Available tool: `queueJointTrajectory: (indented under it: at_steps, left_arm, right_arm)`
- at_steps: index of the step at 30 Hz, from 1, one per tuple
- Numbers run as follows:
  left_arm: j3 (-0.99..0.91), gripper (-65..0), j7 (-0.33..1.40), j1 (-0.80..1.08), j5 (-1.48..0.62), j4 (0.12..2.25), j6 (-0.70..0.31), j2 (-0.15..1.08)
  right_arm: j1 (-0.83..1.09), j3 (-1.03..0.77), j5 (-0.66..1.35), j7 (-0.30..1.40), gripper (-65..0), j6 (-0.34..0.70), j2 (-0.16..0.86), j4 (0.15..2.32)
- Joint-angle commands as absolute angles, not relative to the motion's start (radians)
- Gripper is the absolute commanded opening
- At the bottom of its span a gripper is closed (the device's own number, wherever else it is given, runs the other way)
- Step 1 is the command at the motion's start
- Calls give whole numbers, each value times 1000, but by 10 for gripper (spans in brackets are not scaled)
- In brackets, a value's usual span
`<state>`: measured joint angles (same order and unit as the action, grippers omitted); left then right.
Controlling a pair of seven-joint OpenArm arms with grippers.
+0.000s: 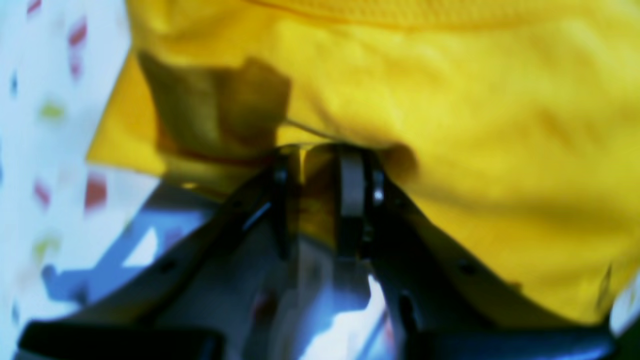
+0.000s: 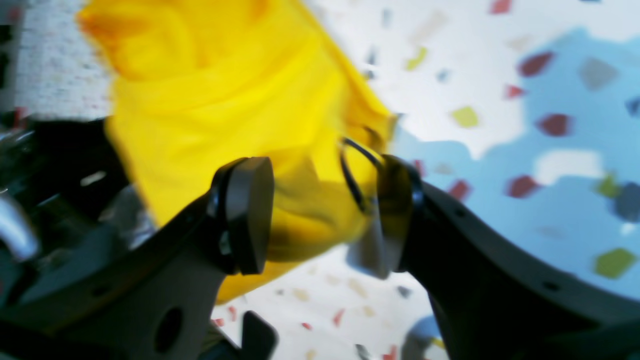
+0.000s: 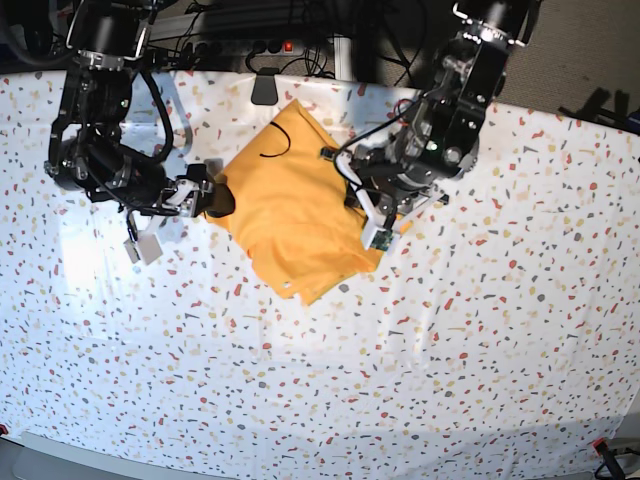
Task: Fold the T-shirt properly
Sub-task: 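Grasp the bundle's opposite edge with the right gripper and pull it flat, then smooth the bundle's sides with both grippers to square it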
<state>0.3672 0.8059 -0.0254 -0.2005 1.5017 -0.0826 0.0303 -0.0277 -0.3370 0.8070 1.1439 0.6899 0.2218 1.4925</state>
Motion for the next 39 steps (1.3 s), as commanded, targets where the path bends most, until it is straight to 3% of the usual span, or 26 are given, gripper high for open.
queueJointTrajectory:
  at_steps: [1,15,31,39]
  left_arm:
    - [368,-523,814,-52,-200,1486,-76,18]
    - [368,-523,812,-243,-132,1439,-79,3]
    - [368,-523,799,-247,-131,1439,-78,3]
    - [367,-523,865,-252,-131,1440,-76,3]
  right_arm:
    - [-43,-339,836,1136,-330,698,232,1510]
    - [-44,-334,902,1137,-330,698,224,1510]
    - [-47,-76,918,1122,-330,698,224,1510]
    - [-78,-175,798,1108,-330,698,225,1510]
